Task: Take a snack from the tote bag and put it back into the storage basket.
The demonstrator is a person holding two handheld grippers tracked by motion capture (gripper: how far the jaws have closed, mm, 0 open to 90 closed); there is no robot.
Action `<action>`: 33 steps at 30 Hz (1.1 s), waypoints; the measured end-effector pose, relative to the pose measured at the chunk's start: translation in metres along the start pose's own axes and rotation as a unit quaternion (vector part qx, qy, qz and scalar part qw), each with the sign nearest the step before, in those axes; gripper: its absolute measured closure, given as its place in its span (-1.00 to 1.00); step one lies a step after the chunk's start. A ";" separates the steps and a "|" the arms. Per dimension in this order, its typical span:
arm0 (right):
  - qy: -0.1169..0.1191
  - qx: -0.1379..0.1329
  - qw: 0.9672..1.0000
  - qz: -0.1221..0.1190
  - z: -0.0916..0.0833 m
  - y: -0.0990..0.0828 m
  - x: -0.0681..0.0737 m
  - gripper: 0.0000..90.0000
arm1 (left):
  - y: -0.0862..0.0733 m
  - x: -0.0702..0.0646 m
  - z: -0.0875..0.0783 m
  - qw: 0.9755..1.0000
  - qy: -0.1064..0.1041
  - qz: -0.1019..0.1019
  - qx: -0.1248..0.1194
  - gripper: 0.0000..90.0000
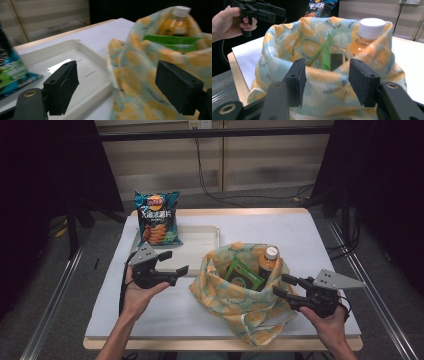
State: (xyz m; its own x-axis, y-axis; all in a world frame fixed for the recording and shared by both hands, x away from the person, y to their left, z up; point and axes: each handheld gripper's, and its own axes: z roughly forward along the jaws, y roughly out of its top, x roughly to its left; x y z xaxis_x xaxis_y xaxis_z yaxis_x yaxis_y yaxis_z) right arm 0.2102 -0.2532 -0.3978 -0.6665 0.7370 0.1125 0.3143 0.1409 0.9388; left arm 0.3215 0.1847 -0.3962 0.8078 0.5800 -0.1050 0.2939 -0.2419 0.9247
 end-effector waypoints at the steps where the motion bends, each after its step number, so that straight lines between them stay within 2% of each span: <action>1: 0.002 0.003 1.000 -0.002 0.002 0.003 0.000 0.09 | -0.001 -0.005 -0.001 1.000 -0.009 -0.006 -0.001 -0.50; 3: 0.007 0.012 1.000 -0.006 0.008 0.011 -0.001 0.13 | -0.003 -0.013 0.001 1.000 -0.019 -0.006 0.002 -0.48; 6: 0.002 0.019 1.000 -0.012 0.015 0.017 -0.002 0.17 | -0.006 -0.026 0.004 0.999 -0.037 0.006 0.014 -0.39; 8: 0.004 0.025 1.000 -0.015 0.021 0.020 -0.003 0.19 | -0.008 -0.033 0.006 0.998 -0.053 0.009 0.015 -0.28; 9: 0.006 0.028 1.000 -0.012 0.024 0.021 -0.003 0.19 | -0.010 -0.036 0.007 0.998 -0.054 0.012 0.011 -0.20; 10: 0.007 0.030 0.999 -0.012 0.028 0.021 -0.004 0.20 | -0.012 -0.038 0.008 0.998 -0.054 0.013 0.009 -0.18; 13: 0.009 0.039 0.999 -0.008 0.039 0.021 -0.005 0.21 | -0.021 -0.039 0.013 0.997 -0.074 -0.005 0.010 -0.10; 14: 0.009 0.041 0.999 -0.004 0.042 0.020 -0.005 0.20 | -0.023 -0.039 0.014 0.997 -0.076 0.001 0.020 -0.09; 17: 0.009 0.053 0.999 0.004 0.050 0.016 -0.005 0.19 | -0.030 -0.038 0.014 0.996 -0.086 -0.001 0.024 -0.09; 18: 0.010 0.061 0.998 0.006 0.052 0.014 -0.004 0.17 | -0.032 -0.038 0.013 0.996 -0.083 0.000 0.023 -0.10; 20: 0.012 0.061 0.998 0.013 0.053 0.010 -0.004 0.15 | -0.037 -0.035 0.012 0.996 -0.090 -0.011 0.029 -0.11; 23: 0.010 0.070 0.997 0.017 0.056 0.003 -0.005 0.13 | -0.042 -0.030 0.010 0.996 -0.085 -0.027 0.031 -0.19; 26: 0.009 0.081 0.996 0.023 0.059 -0.002 -0.002 0.13 | -0.042 -0.029 0.009 0.996 -0.080 -0.019 0.028 -0.24; 28: 0.008 0.089 0.996 0.019 0.061 -0.004 0.000 0.13 | -0.041 -0.033 0.009 0.997 -0.074 -0.013 0.028 -0.28; 33: 0.006 0.092 0.996 0.020 0.067 -0.005 0.002 0.23 | -0.041 -0.043 0.013 0.996 -0.086 -0.003 0.031 -0.36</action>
State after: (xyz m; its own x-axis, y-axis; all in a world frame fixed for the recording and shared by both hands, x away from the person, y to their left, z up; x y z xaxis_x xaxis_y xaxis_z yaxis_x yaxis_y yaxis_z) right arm 0.2530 -0.2083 -0.4237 -0.6594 0.7359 0.1534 0.4585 0.2320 0.8579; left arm 0.2812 0.1594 -0.4343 0.8803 0.4404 -0.1767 0.3257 -0.2900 0.8999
